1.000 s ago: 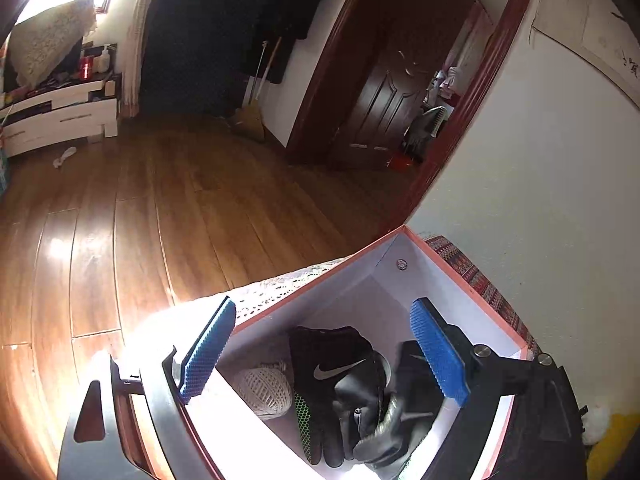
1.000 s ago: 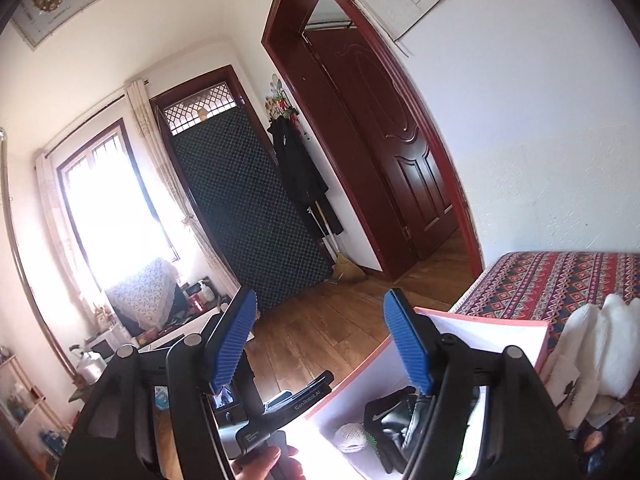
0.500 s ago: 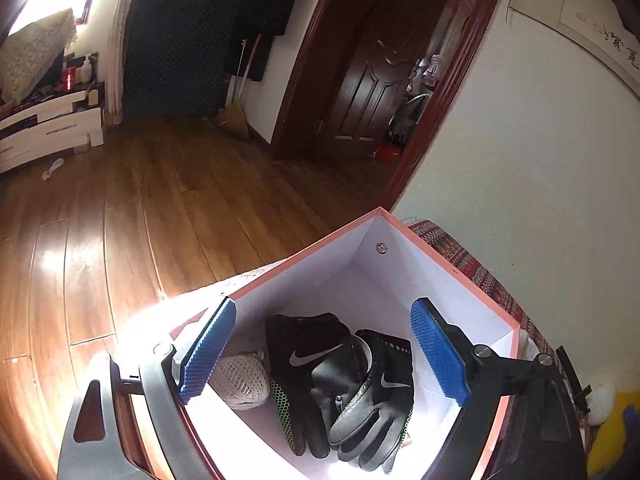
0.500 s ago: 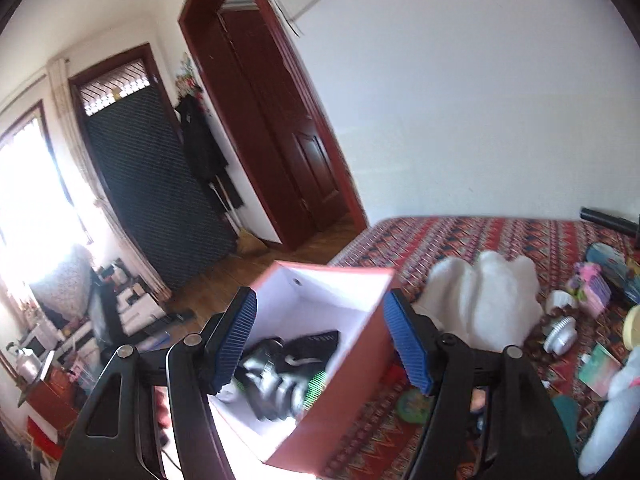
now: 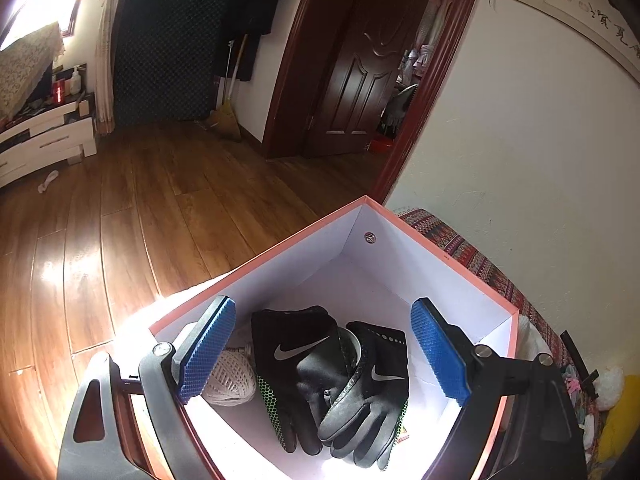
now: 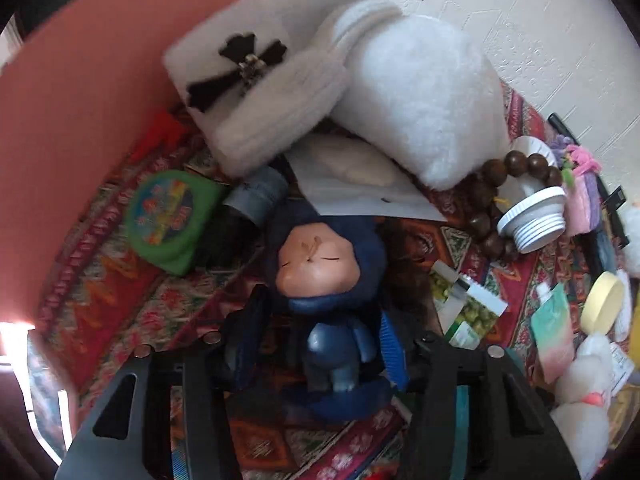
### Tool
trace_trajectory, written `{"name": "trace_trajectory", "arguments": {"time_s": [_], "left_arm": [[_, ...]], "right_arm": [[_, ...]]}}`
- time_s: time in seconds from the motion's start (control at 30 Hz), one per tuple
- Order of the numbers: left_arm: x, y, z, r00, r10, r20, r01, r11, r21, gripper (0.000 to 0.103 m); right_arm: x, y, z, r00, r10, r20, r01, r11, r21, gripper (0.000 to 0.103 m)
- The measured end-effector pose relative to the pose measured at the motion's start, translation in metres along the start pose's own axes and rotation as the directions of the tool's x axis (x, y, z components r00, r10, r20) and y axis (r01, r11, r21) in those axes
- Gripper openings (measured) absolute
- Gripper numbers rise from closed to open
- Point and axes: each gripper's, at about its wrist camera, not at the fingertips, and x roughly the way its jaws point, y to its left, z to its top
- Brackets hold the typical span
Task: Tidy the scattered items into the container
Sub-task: 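Grasp the blue figurine with the right gripper while the left grasps the green tape measure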
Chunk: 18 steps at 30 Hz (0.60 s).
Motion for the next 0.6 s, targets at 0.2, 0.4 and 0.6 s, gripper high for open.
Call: {"name": "trace_trajectory", "arguments": {"time_s": [0.2, 0.4, 0.6], "left_arm": [[-0.016, -0.023, -0.002, 0.997, -0.056, 0.045, 0.051, 0.993, 0.102, 0.090], [-0.045, -0.094, -0.031, 0.963, -0.270, 0.011, 0.244, 0.885, 0.397, 0.090], [-0.058, -0.182, -0.109, 0.877, -0.418, -0.237, 0.471, 0.645, 0.602, 0.090]], "right_arm": [[-0.040, -0.031, -0.026, 0.978, 0.131, 0.163, -0.168, 0.957, 0.235, 0.037], [-0.122, -0.083, -0.072, 0.866, 0.230, 0.443, -0.424, 0.808, 0.410, 0.037], [-0.189, -0.112, -0.100, 0.767, 0.166, 0.620, -0.518, 0.731, 0.445, 0.037]]}}
